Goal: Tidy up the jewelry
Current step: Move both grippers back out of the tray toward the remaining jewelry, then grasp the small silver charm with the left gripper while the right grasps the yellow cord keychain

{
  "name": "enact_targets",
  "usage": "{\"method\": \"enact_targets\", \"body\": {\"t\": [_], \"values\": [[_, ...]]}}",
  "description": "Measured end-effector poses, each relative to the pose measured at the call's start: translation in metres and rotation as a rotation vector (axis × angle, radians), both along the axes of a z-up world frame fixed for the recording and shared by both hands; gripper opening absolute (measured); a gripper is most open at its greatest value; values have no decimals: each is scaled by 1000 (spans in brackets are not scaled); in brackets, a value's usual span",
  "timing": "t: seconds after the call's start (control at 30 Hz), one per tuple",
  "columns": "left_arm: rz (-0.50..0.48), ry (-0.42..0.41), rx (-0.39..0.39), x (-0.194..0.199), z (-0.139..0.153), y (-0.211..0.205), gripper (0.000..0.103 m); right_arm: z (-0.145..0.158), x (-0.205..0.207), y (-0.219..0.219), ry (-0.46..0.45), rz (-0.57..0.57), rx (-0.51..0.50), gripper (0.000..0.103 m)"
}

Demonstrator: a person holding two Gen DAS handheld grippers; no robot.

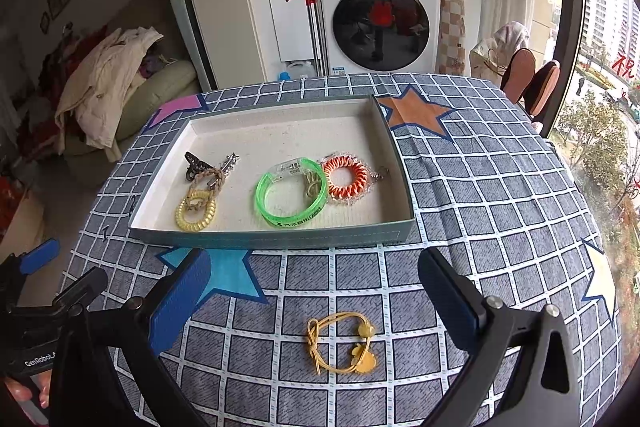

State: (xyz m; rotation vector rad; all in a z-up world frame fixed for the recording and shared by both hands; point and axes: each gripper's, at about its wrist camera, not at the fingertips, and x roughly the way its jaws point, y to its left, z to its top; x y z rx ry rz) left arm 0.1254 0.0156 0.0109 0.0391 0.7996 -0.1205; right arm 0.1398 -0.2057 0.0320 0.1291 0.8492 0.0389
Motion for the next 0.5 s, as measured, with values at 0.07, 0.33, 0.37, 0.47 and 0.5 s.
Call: {"method": "enact_targets", "body": {"t": [0.07, 0.33, 0.37, 0.47, 0.5], "values": [[0, 9, -4, -4, -2, 1, 103, -2, -4, -2, 9, -3, 5, 103], [13, 58, -45, -14, -13, 11, 103, -11, -23, -9, 39, -8, 21, 103], [13, 65, -46, -15, -15, 12, 103, -12, -25, -10, 44, -10, 25, 103], [24, 76, -24, -21, -20, 13, 103, -16, -33, -14, 55, -16, 37, 103], [26, 83, -19, -23, -22, 14, 103, -17, -36, -15, 58, -18, 39, 103]]}}
